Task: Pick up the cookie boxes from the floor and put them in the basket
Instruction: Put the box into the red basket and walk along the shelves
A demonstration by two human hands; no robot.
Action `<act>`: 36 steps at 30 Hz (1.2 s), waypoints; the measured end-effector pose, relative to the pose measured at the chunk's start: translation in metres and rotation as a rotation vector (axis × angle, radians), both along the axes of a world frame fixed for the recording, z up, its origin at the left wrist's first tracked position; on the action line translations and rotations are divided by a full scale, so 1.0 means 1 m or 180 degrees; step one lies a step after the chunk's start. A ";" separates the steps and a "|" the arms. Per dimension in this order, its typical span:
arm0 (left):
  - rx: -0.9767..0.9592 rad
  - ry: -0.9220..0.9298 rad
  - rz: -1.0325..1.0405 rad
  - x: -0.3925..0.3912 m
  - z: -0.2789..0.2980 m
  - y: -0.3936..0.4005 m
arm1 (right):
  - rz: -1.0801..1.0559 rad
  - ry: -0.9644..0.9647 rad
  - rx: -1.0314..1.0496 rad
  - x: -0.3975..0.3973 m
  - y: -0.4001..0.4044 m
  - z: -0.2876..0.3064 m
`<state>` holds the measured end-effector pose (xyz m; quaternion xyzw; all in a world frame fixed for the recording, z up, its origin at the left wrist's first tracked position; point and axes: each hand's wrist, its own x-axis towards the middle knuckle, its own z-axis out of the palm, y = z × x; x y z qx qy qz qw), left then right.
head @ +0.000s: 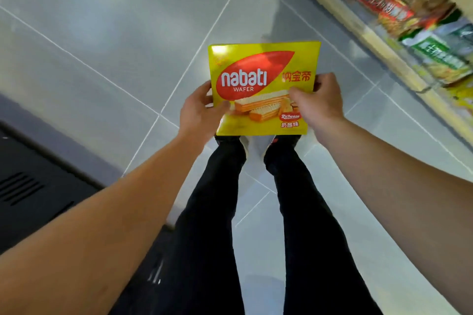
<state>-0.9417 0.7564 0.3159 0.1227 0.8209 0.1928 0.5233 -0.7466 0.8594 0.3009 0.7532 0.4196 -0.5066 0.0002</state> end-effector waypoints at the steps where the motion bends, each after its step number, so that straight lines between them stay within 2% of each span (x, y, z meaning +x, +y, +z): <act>1: 0.0035 -0.0033 -0.0022 0.001 0.033 0.002 | -0.0082 0.0080 0.0034 0.005 -0.001 0.033; 6: 0.0397 0.0096 -0.0406 0.003 0.189 0.015 | -0.0422 0.0521 0.0077 0.037 -0.010 0.183; 10: 0.0747 -0.0056 -0.0803 0.005 0.285 0.032 | -0.0809 0.0822 0.0106 0.057 -0.015 0.286; 17: 0.1448 -0.0418 -0.1565 0.022 0.406 0.074 | -0.1243 0.1016 0.1132 0.088 -0.033 0.419; 25: 0.2500 -0.0683 -0.2349 0.095 0.557 0.124 | -0.1717 0.0868 0.2502 0.148 -0.049 0.573; 30: 0.2972 -0.0901 -0.2559 0.160 0.626 0.127 | -0.1814 0.0616 0.3092 0.201 -0.081 0.653; 36: 0.3386 -0.1232 -0.2828 0.255 0.691 0.080 | -0.1903 0.0405 0.3546 0.282 -0.160 0.723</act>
